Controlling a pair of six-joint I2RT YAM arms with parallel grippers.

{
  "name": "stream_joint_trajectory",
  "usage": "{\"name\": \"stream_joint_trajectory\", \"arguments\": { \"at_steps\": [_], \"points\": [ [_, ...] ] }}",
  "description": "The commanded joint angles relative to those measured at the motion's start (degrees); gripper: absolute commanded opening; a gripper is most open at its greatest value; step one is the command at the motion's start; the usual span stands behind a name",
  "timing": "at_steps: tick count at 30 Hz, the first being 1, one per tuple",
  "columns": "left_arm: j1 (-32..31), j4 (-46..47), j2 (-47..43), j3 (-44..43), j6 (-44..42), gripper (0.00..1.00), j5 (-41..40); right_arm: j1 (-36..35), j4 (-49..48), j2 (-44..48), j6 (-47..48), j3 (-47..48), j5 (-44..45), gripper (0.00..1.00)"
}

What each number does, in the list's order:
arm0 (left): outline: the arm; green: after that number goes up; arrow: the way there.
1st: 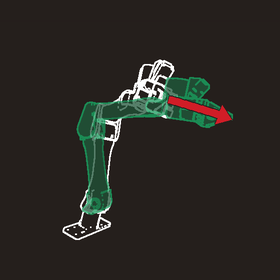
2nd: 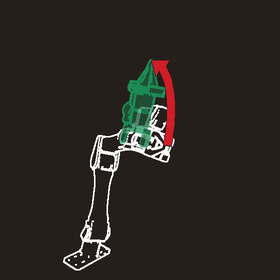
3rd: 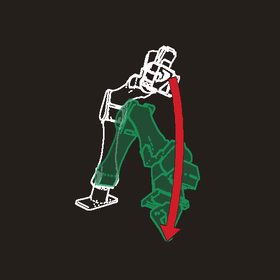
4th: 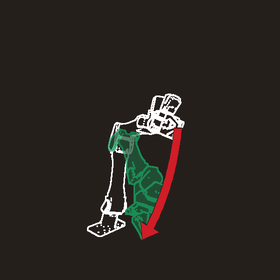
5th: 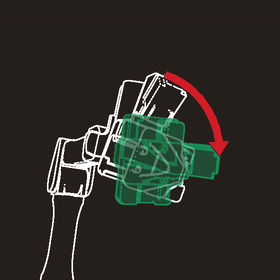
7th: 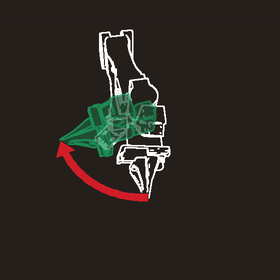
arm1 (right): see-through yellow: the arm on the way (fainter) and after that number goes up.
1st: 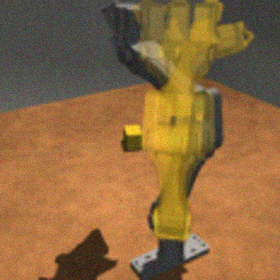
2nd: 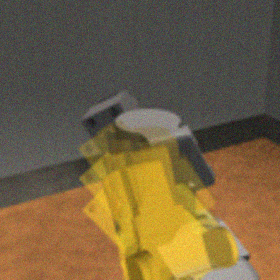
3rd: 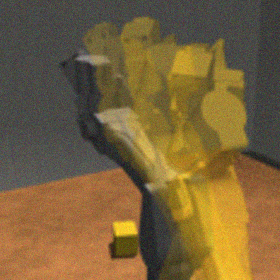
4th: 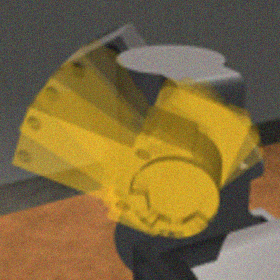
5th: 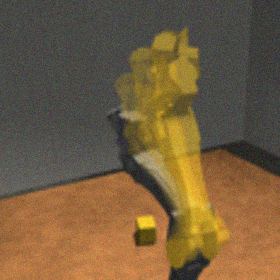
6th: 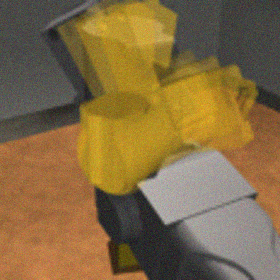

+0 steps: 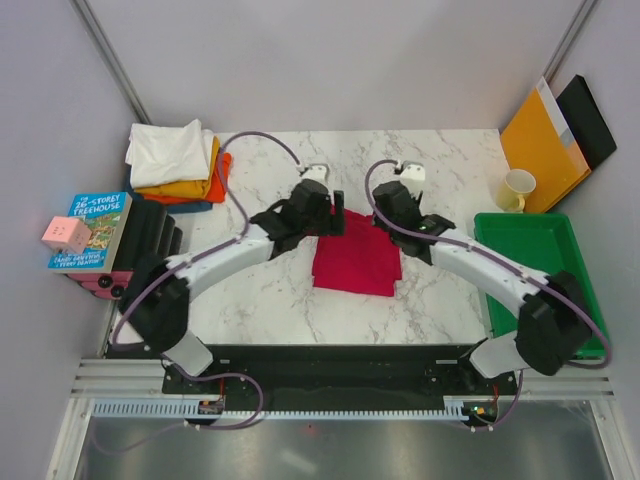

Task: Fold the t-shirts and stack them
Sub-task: Fold the long partially folded tshirt into a neat square

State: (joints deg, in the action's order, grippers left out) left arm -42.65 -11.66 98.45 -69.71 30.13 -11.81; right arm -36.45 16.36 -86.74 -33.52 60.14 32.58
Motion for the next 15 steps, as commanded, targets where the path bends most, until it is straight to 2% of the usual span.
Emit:
{"name": "stream_joint_trajectory", "arguments": {
  "at_steps": [1, 4, 6, 7, 9, 10, 12, 13, 14, 15],
  "points": [
    [6.7, 1.0, -19.3, 9.6, -4.9, 0.82, -7.3, -0.9, 4.3, 10.5, 4.2, 1.8, 4.9, 0.58],
    [16.1, -2.5, -24.2, 13.3, -5.5, 0.86, -5.2, -2.6, 6.8, 15.2, 7.1, 1.0, 9.1, 0.59],
    [20.0, -2.4, -26.4, 16.8, -7.5, 0.89, -7.9, -3.6, 8.0, 18.6, 9.2, -0.2, 10.4, 0.59],
    [21.0, -0.4, -26.7, 19.4, -10.5, 0.94, -9.2, -4.0, 8.3, 19.7, 9.4, -0.6, 11.1, 0.59],
    [23.7, 1.7, -27.6, 21.7, -12.8, 0.99, -13.1, -4.5, 8.7, 22.9, 10.3, -2.5, 12.2, 0.59],
    [24.3, 4.9, -28.2, 25.5, -17.2, 1.00, -13.5, -4.5, 8.7, 23.9, 10.5, -3.0, 12.3, 0.59],
    [25.4, 18.9, -29.8, 30.5, -24.5, 1.00, -16.1, -5.0, 8.6, 26.9, 10.8, -5.1, 12.5, 0.60],
    [26.0, 24.1, -31.7, 35.7, -26.9, 1.00, -16.0, -5.2, 8.4, 27.8, 10.9, -6.4, 12.5, 0.60],
    [26.6, 34.1, -32.0, 38.1, -29.1, 1.00, -14.8, -5.6, 8.2, 28.8, 11.2, -7.1, 12.4, 0.61],
    [27.6, 38.1, -31.6, 40.2, -32.6, 1.00, -14.1, -5.7, 7.6, 30.5, 11.3, -7.8, 12.4, 0.61]
  ]
}}
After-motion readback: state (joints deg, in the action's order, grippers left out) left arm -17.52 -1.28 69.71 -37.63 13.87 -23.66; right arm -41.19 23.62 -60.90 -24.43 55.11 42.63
